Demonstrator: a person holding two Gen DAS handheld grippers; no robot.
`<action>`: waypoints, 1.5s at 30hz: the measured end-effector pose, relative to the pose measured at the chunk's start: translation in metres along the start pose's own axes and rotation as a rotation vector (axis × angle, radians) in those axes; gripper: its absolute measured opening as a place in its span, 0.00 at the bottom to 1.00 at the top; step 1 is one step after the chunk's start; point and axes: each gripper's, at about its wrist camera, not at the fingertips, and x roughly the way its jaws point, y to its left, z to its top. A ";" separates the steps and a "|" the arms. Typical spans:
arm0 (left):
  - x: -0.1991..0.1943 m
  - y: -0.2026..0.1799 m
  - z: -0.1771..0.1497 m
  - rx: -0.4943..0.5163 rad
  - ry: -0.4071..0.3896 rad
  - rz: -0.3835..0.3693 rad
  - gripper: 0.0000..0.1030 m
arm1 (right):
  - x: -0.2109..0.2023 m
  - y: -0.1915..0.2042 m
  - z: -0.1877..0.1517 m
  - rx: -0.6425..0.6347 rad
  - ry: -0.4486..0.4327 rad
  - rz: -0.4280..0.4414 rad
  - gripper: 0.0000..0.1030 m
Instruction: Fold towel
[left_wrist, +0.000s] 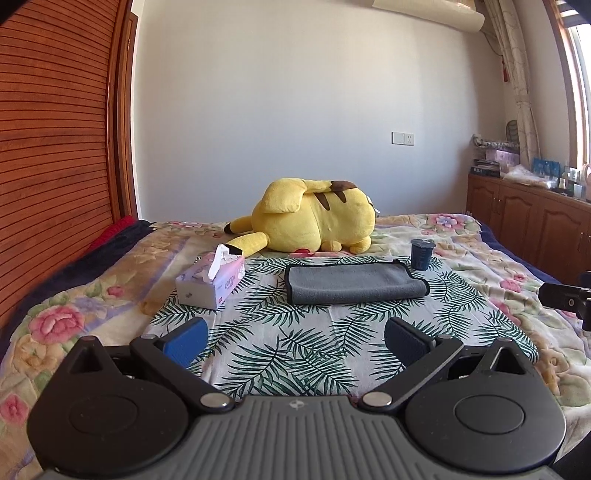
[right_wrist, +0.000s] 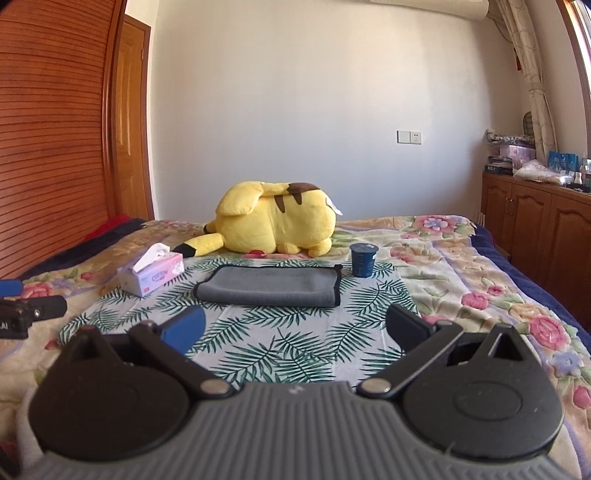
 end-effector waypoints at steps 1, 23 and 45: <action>0.000 0.000 0.000 0.000 -0.001 0.001 0.83 | 0.000 0.000 0.000 -0.001 -0.002 -0.003 1.00; -0.001 0.000 0.000 0.006 -0.003 -0.002 0.83 | -0.001 -0.002 -0.001 -0.002 -0.005 -0.014 1.00; -0.002 -0.001 -0.001 0.009 -0.003 -0.001 0.83 | -0.001 -0.002 0.000 -0.003 -0.005 -0.013 1.00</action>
